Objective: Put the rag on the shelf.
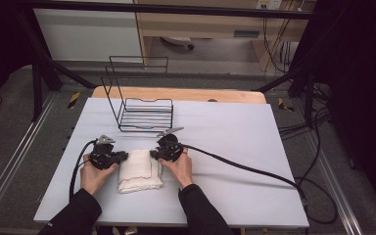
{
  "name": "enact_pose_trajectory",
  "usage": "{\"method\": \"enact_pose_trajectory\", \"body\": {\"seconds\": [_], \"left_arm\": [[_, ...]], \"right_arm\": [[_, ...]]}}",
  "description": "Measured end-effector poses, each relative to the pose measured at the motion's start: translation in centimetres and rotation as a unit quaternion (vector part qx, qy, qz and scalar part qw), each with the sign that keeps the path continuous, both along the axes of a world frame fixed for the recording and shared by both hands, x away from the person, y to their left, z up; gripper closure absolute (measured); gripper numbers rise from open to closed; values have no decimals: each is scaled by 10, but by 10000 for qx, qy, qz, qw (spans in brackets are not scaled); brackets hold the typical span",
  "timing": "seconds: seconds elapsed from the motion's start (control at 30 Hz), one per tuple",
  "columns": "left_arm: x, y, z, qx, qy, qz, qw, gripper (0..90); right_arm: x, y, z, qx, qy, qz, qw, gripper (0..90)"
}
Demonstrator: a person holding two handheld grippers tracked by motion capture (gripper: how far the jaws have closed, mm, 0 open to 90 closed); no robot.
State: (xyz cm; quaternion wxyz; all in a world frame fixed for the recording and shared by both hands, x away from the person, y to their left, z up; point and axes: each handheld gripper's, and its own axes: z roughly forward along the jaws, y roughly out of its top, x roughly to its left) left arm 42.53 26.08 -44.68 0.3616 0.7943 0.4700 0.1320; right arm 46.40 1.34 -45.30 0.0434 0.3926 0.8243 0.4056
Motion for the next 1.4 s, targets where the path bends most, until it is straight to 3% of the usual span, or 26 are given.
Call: {"method": "enact_pose_trajectory", "body": {"seconds": [0.3,0.83,1.13,1.4], "left_arm": [[0,1,0,-72,15,9,10000,789],[0,6,2,-237,57,23,9997,829],[-6,13,13,-568,-244,67,9981,832],[-15,17,23,-666,-519,-39,9964,832]], "right_arm": [[1,0,0,144,250,-17,9996,814],[-2,0,3,201,162,-93,9996,833],[-11,-2,17,349,-72,-59,9993,833],[-22,-5,31,454,-320,5,9985,833]]}}
